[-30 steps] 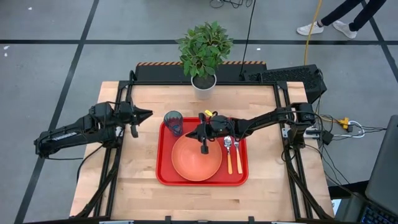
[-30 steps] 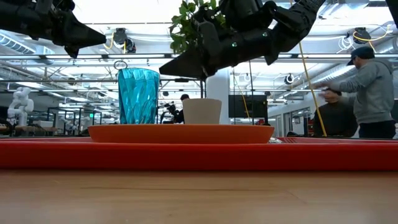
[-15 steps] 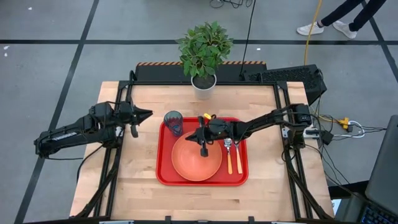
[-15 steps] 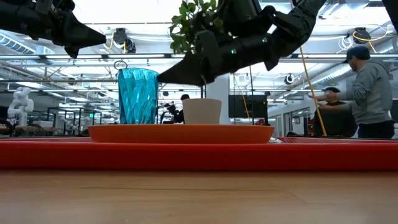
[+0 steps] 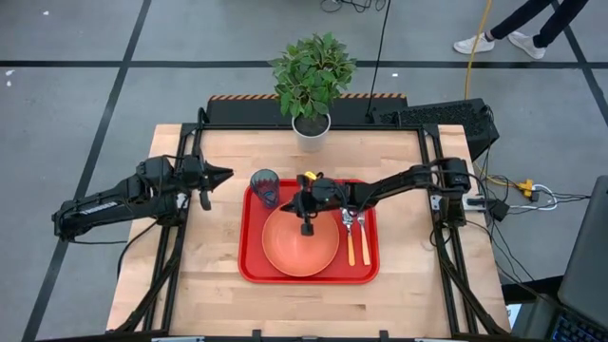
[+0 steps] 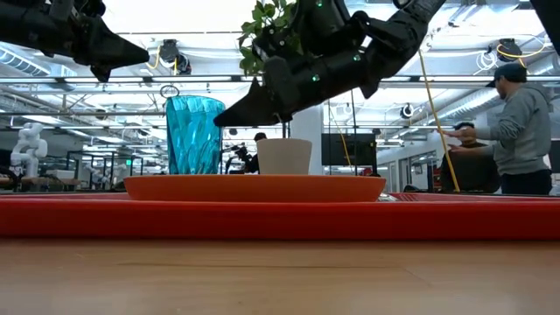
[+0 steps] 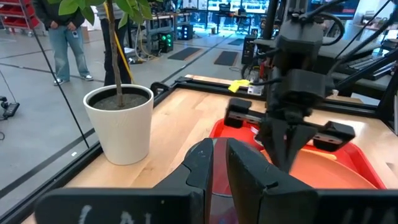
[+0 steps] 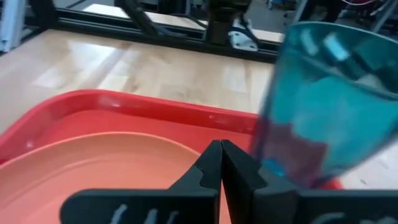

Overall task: Pick and place plate/cup/fork/spoon on tray
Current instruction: Adjust the blue cup on the red tray

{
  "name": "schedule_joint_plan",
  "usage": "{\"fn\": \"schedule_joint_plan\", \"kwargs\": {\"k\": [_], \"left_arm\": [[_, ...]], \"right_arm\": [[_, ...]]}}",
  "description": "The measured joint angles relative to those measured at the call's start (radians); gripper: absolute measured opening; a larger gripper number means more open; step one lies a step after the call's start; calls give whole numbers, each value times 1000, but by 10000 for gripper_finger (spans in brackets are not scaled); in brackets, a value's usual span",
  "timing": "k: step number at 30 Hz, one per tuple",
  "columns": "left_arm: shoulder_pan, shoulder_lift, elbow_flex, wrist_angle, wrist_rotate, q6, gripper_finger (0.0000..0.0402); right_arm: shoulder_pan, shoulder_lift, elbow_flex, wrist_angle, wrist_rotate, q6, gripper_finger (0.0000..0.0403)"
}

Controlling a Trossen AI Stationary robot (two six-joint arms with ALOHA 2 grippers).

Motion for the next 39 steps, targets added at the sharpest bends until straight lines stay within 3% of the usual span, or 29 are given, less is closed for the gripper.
{"fn": "schedule_joint_plan", "kwargs": {"k": [39], "left_arm": [[0, 0, 0, -1, 0, 0, 46]], "right_arm": [[-69, 67, 0, 130, 22, 8, 0]]}}
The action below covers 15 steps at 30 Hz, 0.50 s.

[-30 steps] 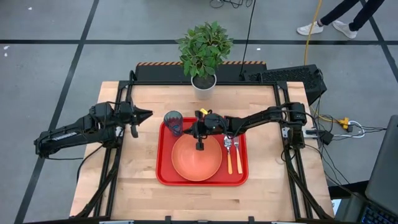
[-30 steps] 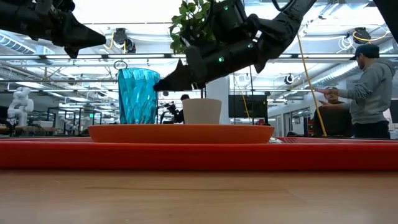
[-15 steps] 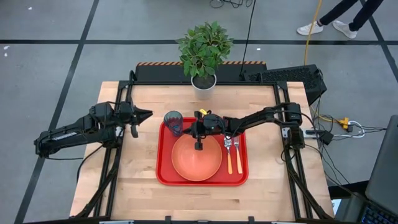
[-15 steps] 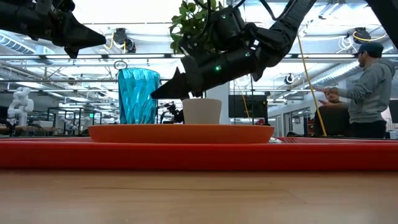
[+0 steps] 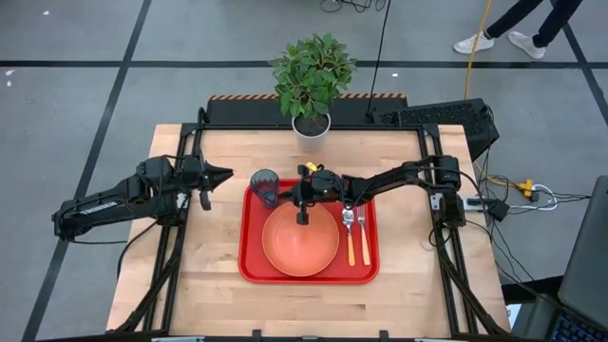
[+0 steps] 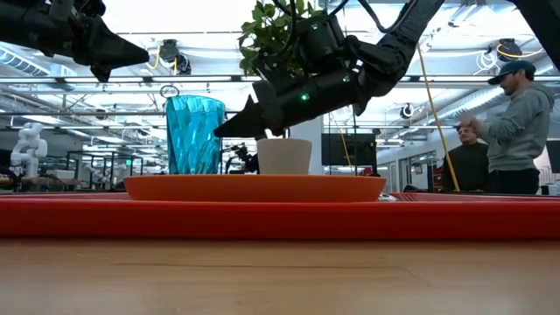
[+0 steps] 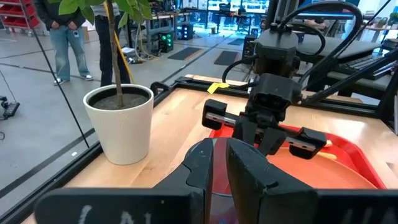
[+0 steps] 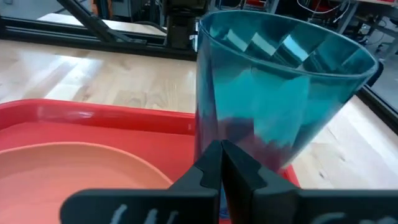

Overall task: Pick and place plate/cup/fork/spoon on tray
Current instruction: Adjust the blue cup on the red tray

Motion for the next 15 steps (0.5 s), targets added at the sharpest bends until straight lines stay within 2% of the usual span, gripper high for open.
{"fn": "schedule_joint_plan", "kwargs": {"k": [15], "left_arm": [[0, 0, 0, 0, 0, -1, 46]], "right_arm": [[-1, 0, 0, 7, -1, 0, 0]]}}
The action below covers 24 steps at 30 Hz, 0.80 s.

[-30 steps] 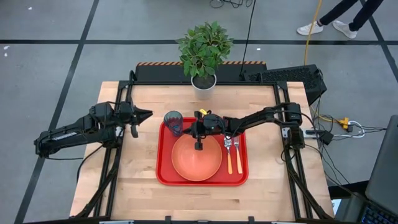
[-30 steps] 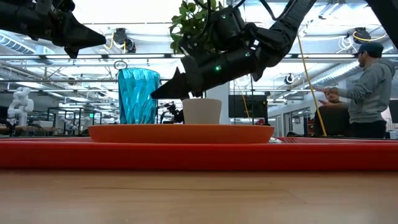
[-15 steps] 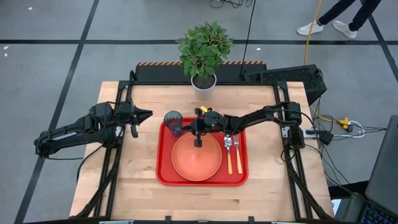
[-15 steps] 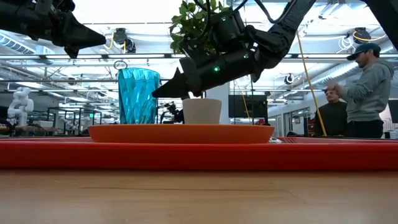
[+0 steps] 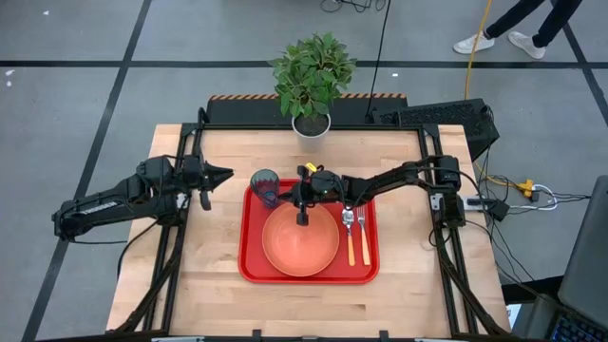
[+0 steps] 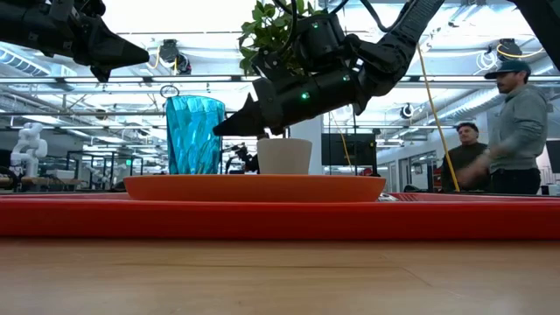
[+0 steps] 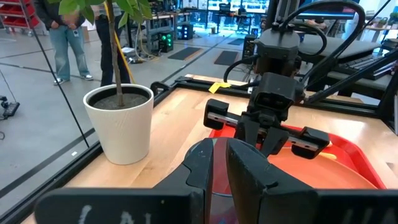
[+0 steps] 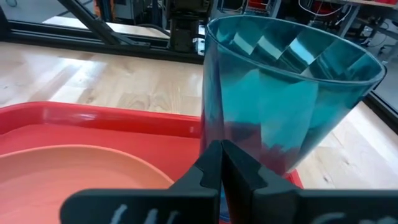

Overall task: Pick and place plate/cup/fork/spoon on tray
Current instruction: Adjust the blue cup on the red tray

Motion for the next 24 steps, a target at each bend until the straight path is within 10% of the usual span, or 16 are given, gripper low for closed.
{"fn": "schedule_joint_plan", "kwargs": {"k": [24], "left_arm": [[0, 0, 0, 0, 0, -2, 46]], "right_arm": [[-10, 12, 0, 33, -1, 0, 0]]}}
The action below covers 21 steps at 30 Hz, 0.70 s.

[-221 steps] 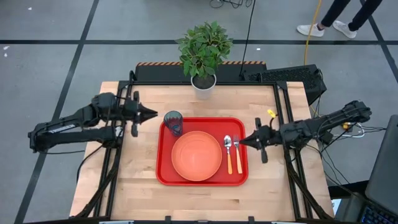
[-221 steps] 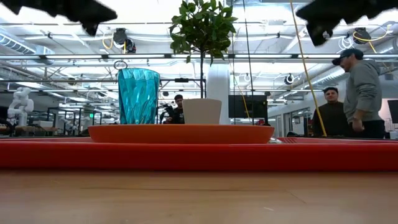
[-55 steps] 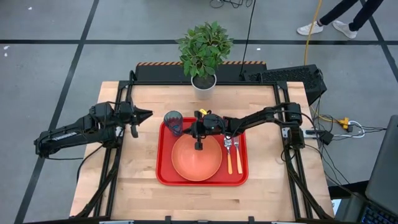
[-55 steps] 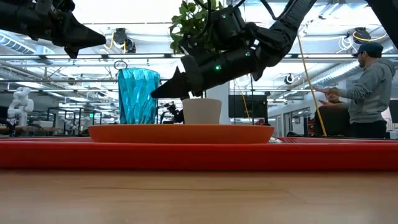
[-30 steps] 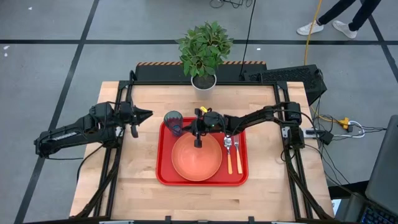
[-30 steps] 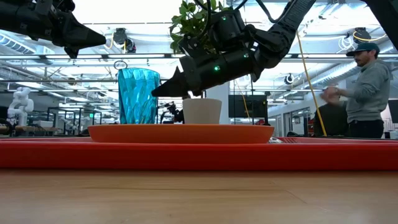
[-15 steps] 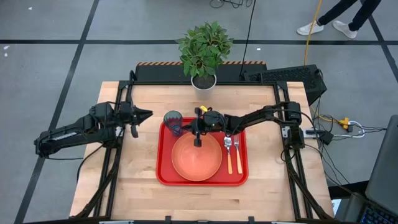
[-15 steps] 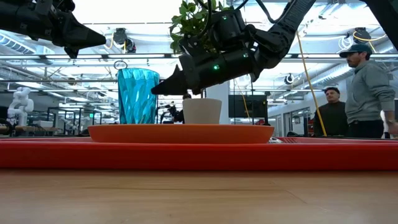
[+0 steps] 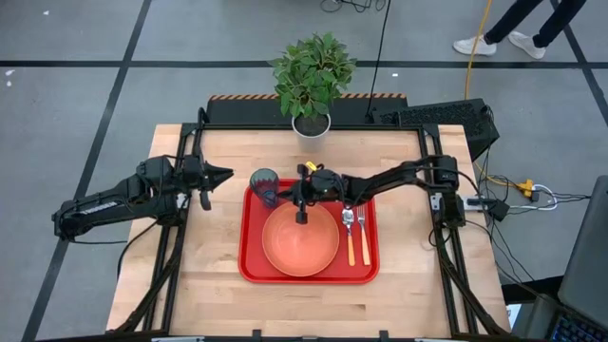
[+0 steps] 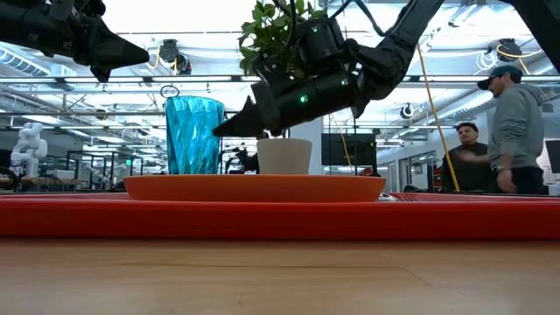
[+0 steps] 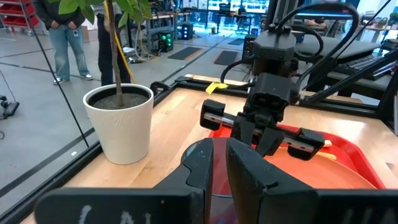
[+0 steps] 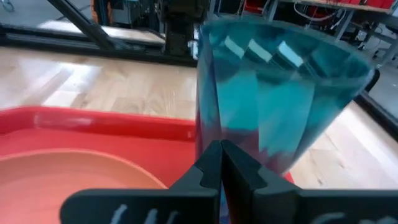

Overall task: Pick and place plate/cup/fork/spoon on tray
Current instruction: Adjust the blue cup on the red tray

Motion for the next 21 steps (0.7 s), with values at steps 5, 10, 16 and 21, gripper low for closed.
{"fn": "schedule_joint_plan", "kwargs": {"k": [5, 10, 16, 21], "left_arm": [[0, 0, 0, 0, 0, 0, 46], [0, 0, 0, -3, 0, 0, 46], [0, 0, 0, -9, 0, 6, 46], [0, 0, 0, -15, 0, 5, 46]], "right_arm": [[-1, 50, 1, 44, -1, 20, 0], [0, 87, 41, 41, -27, 36, 0], [1, 88, 78, 12, -28, 16, 0], [1, 88, 79, -7, -49, 18, 0]]}}
